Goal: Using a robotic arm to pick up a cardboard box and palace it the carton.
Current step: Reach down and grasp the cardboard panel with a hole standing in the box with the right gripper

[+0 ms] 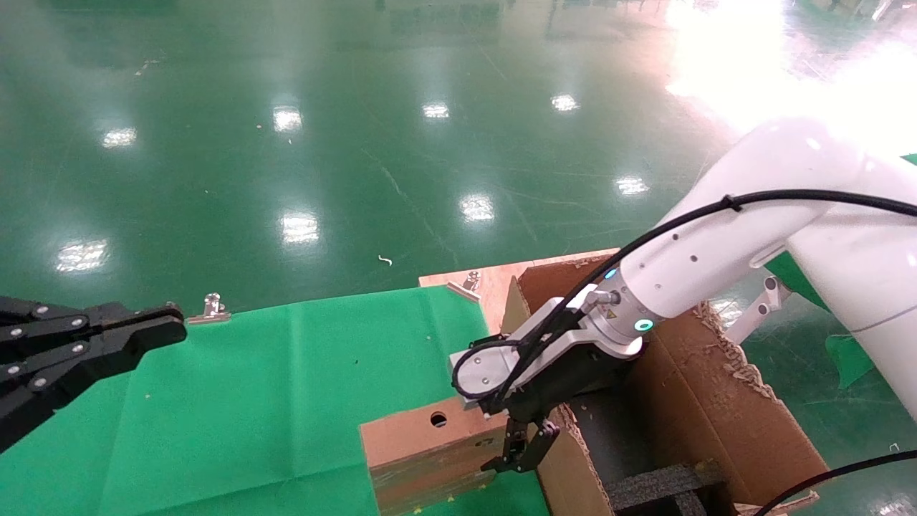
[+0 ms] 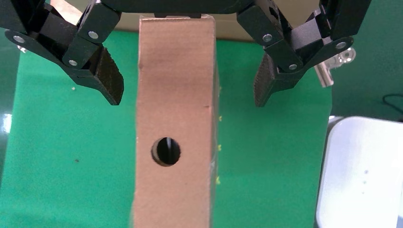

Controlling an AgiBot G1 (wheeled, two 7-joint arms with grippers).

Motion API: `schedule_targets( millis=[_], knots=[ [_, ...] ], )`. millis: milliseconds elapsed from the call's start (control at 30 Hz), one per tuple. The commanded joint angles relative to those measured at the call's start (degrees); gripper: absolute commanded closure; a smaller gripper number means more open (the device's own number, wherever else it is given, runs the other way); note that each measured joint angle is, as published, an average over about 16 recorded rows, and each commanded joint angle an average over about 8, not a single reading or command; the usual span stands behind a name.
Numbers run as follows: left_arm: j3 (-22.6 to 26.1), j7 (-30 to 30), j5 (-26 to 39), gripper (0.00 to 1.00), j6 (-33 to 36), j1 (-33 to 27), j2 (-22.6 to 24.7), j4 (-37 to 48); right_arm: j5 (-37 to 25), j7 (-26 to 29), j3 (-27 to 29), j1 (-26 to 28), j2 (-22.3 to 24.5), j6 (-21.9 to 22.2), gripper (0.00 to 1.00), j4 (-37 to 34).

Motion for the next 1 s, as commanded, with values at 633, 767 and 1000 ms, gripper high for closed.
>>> schedule_targets(
  millis=[633,767,1000],
  knots=[
    [0.0,0.0,0.0,0.0,0.0,0.0,0.0,0.0,-0.2,-0.9,-2.1,1.1,-0.9,0.1,1.0,-1.3],
    [0.0,0.0,0.0,0.0,0.0,0.0,0.0,0.0,-0.1,-0.8,-1.9,1.0,-0.8,0.1,1.0,-1.2],
    [0.0,0.0,0.0,0.0,0.0,0.0,0.0,0.0,-0.1,-0.8,-1.7,0.9,-0.8,0.1,1.0,-1.1]
  ],
)
